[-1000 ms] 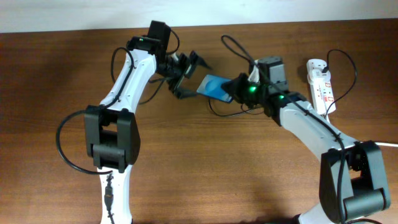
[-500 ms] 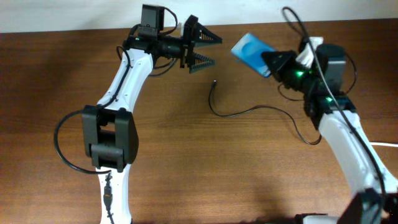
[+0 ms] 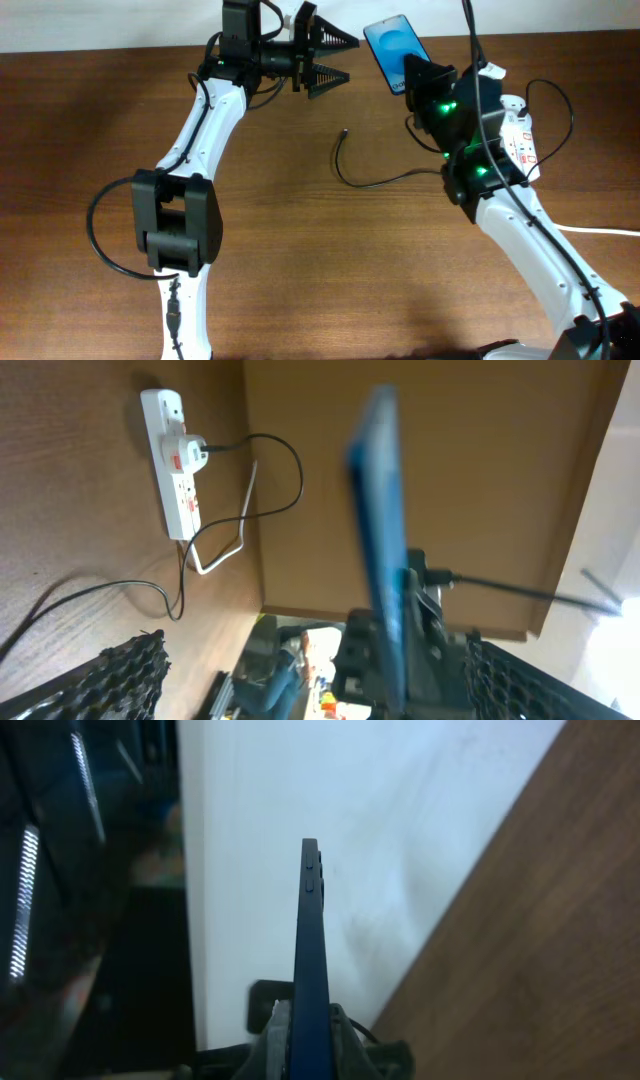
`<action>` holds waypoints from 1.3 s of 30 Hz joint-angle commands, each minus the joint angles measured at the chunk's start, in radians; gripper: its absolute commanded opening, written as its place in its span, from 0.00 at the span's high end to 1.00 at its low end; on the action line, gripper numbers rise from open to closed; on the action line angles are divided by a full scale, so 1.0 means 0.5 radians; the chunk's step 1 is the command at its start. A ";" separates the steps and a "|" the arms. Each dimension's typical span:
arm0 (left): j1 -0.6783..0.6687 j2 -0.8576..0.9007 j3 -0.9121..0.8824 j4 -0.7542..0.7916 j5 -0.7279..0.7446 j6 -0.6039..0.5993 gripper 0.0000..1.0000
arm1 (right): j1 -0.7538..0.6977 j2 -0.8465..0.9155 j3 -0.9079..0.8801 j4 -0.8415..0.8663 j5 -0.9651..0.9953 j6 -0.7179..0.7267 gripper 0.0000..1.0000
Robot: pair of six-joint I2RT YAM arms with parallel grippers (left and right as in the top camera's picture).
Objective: Plug charger to phone and switch on socket
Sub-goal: 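Open the left gripper and lift the phone upright with the right gripper, then hand the phone back to the left gripper, grasping its bottom end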
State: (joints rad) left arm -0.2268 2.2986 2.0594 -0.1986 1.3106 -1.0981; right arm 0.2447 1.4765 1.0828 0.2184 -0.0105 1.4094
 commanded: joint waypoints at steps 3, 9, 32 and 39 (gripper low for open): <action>-0.001 -0.005 0.024 0.008 -0.090 -0.410 0.00 | 0.105 0.002 0.036 0.032 0.249 0.050 0.96; -0.024 -0.005 0.024 0.015 -0.178 -0.560 0.05 | 0.185 0.092 0.036 0.156 0.262 0.147 0.96; -0.082 -0.005 0.024 0.186 -0.302 -0.428 0.40 | 0.315 0.362 0.036 0.470 0.256 0.454 0.96; -0.114 -0.005 0.023 0.185 -0.418 -0.382 0.51 | 0.322 0.427 0.036 0.471 0.254 0.550 0.96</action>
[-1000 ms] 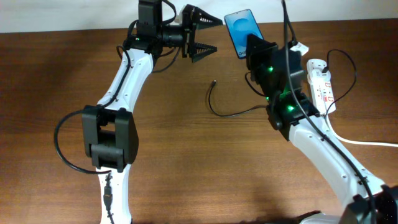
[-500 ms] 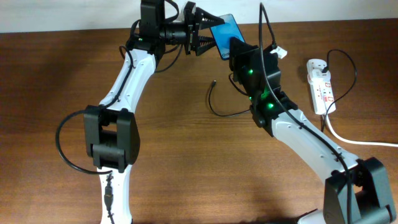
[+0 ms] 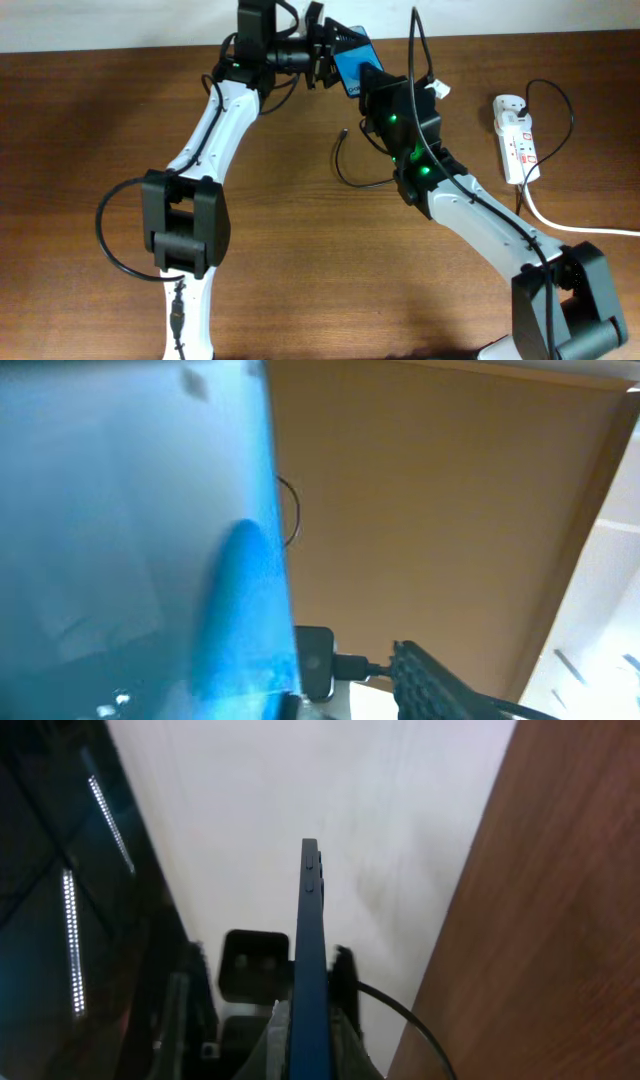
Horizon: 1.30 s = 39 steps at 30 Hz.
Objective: Plug charger to phone and switch on socket
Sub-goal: 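Hand the phone back to the left gripper, grasping its bottom end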
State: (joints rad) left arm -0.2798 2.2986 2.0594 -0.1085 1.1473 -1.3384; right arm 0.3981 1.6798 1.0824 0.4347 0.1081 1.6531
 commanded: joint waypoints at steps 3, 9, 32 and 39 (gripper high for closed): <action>-0.008 -0.005 0.023 0.004 -0.130 0.105 0.57 | 0.015 0.021 0.037 0.036 0.009 0.062 0.96; -0.005 -0.005 0.023 -0.012 -0.241 0.105 0.67 | 0.015 0.021 0.037 0.037 -0.005 0.063 0.96; 0.068 -0.005 0.023 -0.055 -0.270 0.104 0.85 | 0.015 0.021 0.037 0.159 -0.052 0.063 0.96; 0.068 -0.005 0.023 -0.054 -0.134 0.104 1.00 | 0.015 0.021 0.037 0.157 -0.073 0.063 0.96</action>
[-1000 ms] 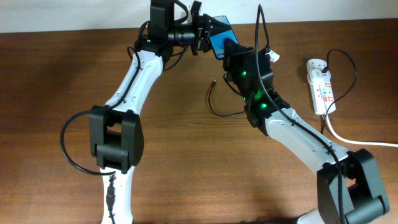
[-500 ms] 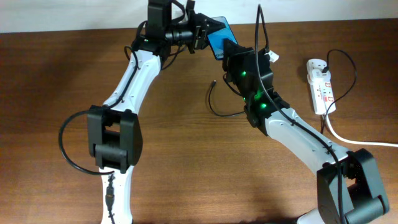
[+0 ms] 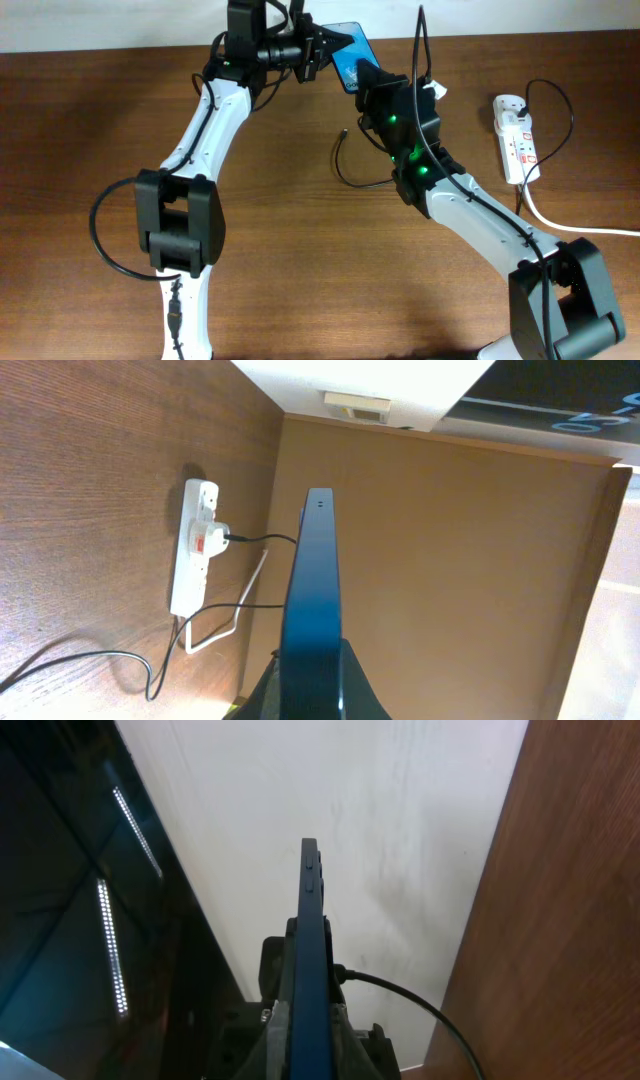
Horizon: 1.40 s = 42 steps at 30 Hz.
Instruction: Plug charger to phone and switch on socket
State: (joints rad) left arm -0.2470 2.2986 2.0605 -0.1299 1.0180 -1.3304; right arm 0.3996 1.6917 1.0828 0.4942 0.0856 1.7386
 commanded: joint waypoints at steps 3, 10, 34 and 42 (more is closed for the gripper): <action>0.002 -0.005 0.021 -0.011 0.188 0.088 1.00 | 0.012 -0.002 0.036 0.038 -0.055 -0.109 0.96; 0.010 -0.005 0.021 -0.011 0.239 0.089 1.00 | 0.011 -0.002 0.036 0.021 -0.058 -0.117 0.57; 0.516 -0.005 0.021 -0.919 0.474 1.201 1.00 | -0.802 -0.005 0.037 -1.433 -1.646 -2.489 0.02; 0.526 -0.005 0.021 -0.918 0.464 1.304 1.00 | -0.687 -0.004 0.427 -2.307 -1.111 -2.782 0.02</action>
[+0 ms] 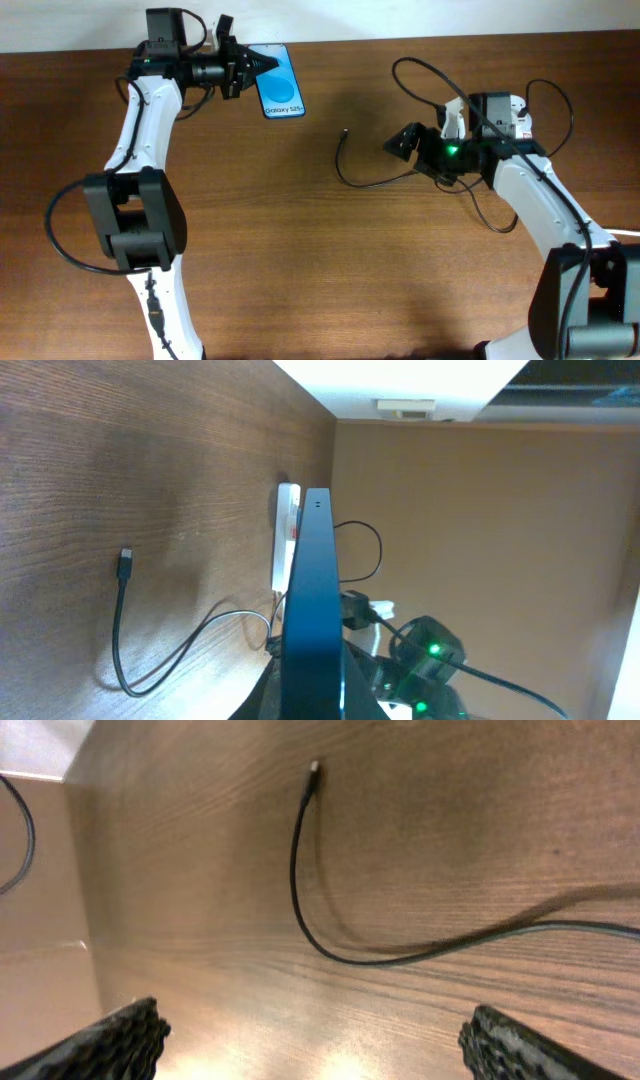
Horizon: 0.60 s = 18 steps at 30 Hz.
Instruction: Plug charger to phone and switch on socket
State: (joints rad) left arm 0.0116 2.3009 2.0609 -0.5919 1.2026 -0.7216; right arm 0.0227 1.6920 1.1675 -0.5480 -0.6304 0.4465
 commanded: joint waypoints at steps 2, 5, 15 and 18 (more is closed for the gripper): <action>0.022 -0.009 0.020 0.006 0.066 0.086 1.00 | 0.114 -0.005 0.412 -0.420 0.543 -0.198 0.02; 0.066 -0.009 0.020 0.006 0.060 0.086 1.00 | 0.182 -0.005 0.607 -0.602 0.723 -0.209 0.02; 0.179 -0.009 0.020 -0.010 0.126 0.085 1.00 | 0.310 -0.001 0.713 -0.443 0.761 -0.218 0.02; 0.179 -0.009 0.020 -0.010 0.156 0.085 1.00 | 0.307 0.002 0.695 -0.262 0.769 0.024 0.02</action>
State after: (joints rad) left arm 0.1040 2.3009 2.0609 -0.5987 1.2133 -0.6964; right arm 0.1719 1.6939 1.5040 -0.7322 -0.2691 0.3592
